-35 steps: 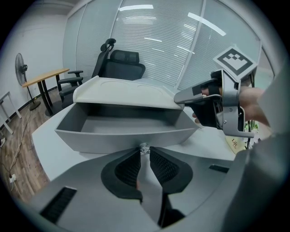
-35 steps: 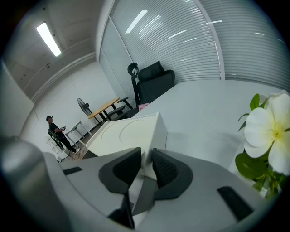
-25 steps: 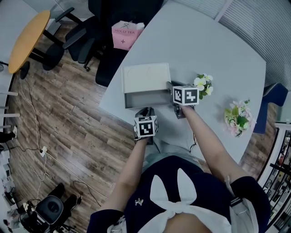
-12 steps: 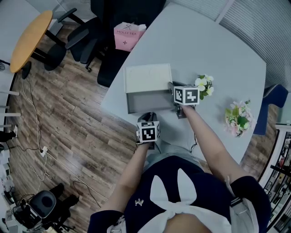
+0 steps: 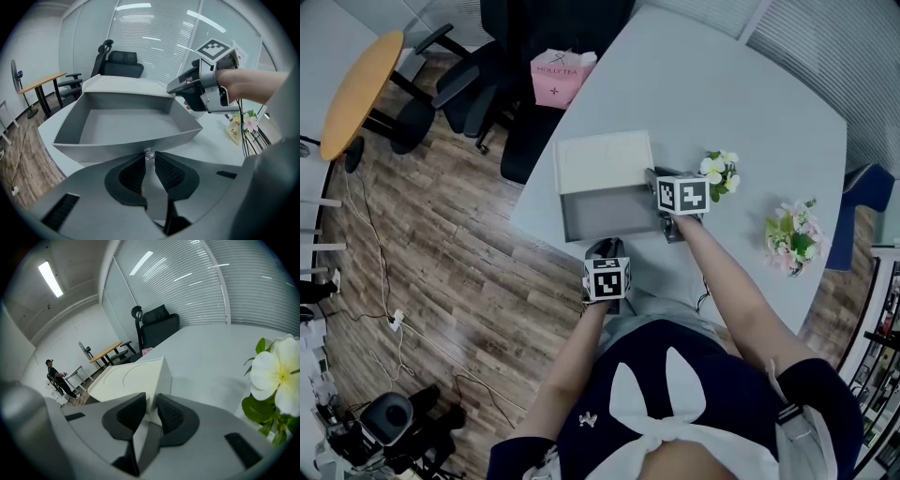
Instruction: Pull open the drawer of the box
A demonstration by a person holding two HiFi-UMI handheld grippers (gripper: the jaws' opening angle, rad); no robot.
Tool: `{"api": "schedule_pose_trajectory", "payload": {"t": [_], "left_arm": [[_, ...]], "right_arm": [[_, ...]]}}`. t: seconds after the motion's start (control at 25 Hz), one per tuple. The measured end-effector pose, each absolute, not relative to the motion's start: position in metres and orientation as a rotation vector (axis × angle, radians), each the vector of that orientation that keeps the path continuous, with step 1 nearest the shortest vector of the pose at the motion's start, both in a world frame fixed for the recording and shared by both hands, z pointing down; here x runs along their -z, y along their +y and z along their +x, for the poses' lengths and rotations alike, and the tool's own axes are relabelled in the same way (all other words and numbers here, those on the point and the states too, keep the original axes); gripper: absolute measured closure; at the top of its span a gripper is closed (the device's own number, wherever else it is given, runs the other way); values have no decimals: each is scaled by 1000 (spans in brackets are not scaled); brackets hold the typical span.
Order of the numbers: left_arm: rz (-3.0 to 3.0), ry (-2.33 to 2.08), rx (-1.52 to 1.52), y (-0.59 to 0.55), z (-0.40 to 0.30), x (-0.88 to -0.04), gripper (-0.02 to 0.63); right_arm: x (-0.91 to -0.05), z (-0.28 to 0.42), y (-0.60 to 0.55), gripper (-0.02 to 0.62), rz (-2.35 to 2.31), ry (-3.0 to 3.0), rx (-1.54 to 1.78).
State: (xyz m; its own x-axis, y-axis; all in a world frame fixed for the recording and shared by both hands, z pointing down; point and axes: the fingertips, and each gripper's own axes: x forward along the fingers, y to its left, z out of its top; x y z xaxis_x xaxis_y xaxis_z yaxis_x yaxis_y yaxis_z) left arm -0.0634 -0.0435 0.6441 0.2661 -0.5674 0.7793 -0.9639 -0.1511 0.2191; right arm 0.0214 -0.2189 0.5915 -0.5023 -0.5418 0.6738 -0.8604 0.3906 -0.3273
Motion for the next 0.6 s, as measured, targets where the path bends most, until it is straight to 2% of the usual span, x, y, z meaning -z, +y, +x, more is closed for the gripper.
{"api": "schedule_pose_trajectory", "payload": {"t": [0.6], "left_arm": [[1827,-1343,-783,-39,-64,-650,529]], "right_arm": [[-588,21,-214,502,1205,-2181,-914]]}}
